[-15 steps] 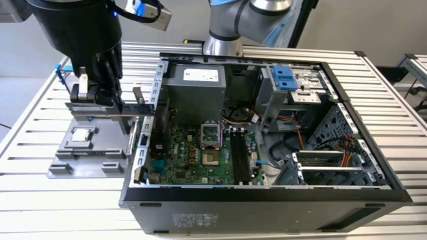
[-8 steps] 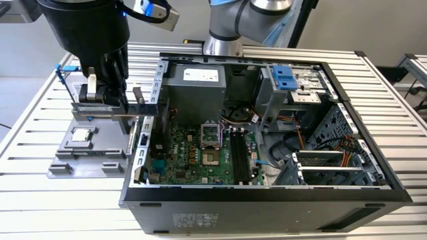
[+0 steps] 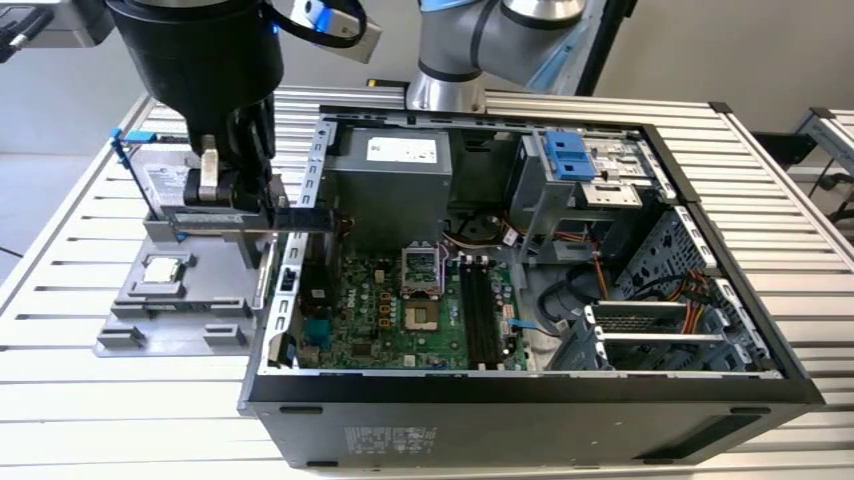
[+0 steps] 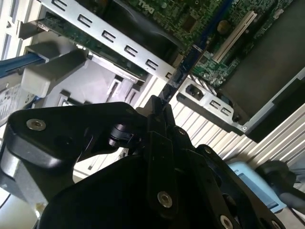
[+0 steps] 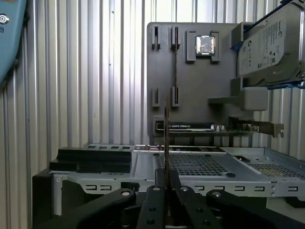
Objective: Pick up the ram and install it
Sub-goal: 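Pick up the ram and move it above insertion slot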
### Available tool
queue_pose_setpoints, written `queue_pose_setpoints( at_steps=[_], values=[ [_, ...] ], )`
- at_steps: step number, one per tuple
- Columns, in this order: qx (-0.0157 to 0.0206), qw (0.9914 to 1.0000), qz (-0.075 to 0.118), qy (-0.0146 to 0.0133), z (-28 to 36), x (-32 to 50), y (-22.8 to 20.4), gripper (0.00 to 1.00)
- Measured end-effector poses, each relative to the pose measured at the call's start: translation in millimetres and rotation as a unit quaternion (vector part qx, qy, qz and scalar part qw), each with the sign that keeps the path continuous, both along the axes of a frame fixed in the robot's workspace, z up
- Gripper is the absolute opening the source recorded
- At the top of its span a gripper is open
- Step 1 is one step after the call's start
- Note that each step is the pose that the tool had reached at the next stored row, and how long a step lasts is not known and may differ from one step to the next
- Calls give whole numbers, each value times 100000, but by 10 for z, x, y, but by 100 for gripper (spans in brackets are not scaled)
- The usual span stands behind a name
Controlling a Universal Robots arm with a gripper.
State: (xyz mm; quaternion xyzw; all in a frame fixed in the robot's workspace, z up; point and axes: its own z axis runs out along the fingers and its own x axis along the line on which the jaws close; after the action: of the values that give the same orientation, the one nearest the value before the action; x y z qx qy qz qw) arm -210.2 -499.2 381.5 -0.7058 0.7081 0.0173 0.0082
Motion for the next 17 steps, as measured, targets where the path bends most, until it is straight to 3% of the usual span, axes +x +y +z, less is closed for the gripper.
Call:
queue_pose_setpoints(
  at_steps=[17],
  values=[
    [-6, 100000, -3, 3, 1, 228, 0, 0]
  ],
)
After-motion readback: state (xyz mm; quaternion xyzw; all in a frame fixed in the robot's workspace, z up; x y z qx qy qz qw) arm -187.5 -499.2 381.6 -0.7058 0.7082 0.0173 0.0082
